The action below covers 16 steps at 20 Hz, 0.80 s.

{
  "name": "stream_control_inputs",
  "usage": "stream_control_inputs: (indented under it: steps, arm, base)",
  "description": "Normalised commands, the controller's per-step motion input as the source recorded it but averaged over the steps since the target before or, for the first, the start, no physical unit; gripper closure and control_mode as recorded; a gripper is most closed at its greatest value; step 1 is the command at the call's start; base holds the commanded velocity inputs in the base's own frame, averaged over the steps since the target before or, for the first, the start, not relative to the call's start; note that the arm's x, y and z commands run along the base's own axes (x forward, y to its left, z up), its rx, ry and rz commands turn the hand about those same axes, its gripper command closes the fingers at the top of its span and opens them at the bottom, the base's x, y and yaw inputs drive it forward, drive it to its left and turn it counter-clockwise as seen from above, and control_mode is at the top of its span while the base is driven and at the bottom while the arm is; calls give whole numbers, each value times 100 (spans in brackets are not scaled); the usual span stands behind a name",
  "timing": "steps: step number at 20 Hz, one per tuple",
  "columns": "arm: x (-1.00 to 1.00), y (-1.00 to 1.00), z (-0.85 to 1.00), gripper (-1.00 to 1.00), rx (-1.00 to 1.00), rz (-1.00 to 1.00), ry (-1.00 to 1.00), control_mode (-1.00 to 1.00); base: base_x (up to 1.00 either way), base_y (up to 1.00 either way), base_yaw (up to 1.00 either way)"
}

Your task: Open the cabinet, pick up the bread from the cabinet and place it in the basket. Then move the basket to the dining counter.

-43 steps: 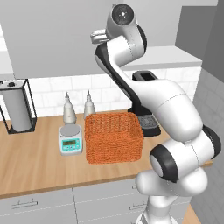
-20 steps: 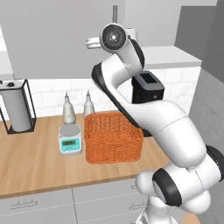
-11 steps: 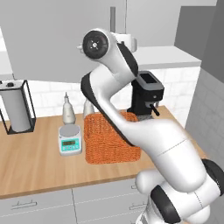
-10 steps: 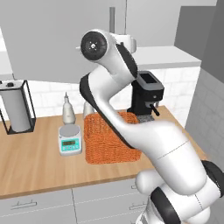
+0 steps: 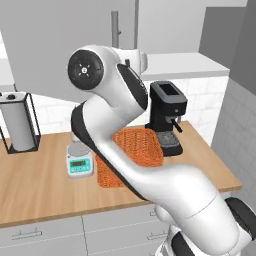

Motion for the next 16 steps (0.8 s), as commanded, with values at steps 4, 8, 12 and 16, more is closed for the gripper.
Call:
stream_control_inputs:
  steps: [4,8,12,16]
  arm:
    - [-49,83,0,100,-9,-1,3,-100]
    - [-25,75,0,-100,-10,-10,2,-100]
    - [-11,35,0,-100,-4,-7,0,-100]
    - [-24,16,0,-100,-3,-9,0,-100]
  base:
    - [0,0,0]
    - [0,0,0]
    - [0,0,0]
    - [0,0,0]
